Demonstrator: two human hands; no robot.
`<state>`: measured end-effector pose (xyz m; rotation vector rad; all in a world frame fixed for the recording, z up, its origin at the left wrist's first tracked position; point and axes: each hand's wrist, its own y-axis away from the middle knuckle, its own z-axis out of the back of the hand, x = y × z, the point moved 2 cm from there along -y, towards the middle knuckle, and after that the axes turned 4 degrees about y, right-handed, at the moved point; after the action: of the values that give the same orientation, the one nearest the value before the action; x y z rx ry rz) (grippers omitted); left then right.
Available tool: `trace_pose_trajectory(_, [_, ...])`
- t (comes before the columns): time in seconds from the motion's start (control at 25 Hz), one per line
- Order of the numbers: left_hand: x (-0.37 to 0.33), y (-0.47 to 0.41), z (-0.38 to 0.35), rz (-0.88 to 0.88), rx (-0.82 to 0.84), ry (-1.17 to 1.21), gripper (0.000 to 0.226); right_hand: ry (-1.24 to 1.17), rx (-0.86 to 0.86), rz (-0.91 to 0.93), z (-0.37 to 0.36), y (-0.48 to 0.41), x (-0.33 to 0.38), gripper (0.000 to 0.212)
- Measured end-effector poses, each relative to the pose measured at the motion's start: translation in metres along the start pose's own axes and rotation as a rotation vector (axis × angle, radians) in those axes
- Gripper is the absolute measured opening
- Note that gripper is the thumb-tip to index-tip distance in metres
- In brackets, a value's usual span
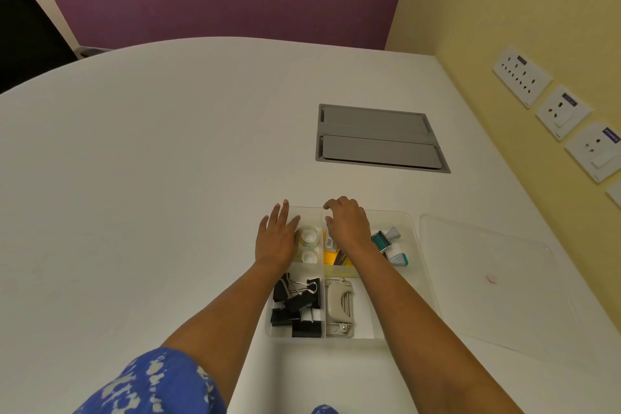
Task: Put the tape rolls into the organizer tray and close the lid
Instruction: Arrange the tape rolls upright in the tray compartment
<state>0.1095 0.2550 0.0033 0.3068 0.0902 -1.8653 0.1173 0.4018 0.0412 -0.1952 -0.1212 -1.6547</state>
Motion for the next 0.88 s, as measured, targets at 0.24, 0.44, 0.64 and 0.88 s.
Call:
trace_pose_trajectory(0.24, [0.002,0.010,0.017,0.013,-0.048,0.070,0.044,-0.006,0.035,-0.005,0.005,0.019,-0.001,0.038])
trace_pose_trajectory(0.44, [0.001,0.024,0.026,-0.019,-0.054,0.079,0.043,0.000,0.033,-0.042,0.008,0.038,0.000,0.041])
trace_pose_trajectory(0.64, [-0.005,0.037,0.032,-0.068,-0.067,0.083,0.043,-0.014,0.017,-0.087,0.008,0.053,0.000,0.041])
trace_pose_trajectory(0.88, [-0.040,0.041,0.027,-0.099,-0.068,0.136,0.042,-0.042,-0.057,-0.124,0.009,0.068,-0.023,0.039])
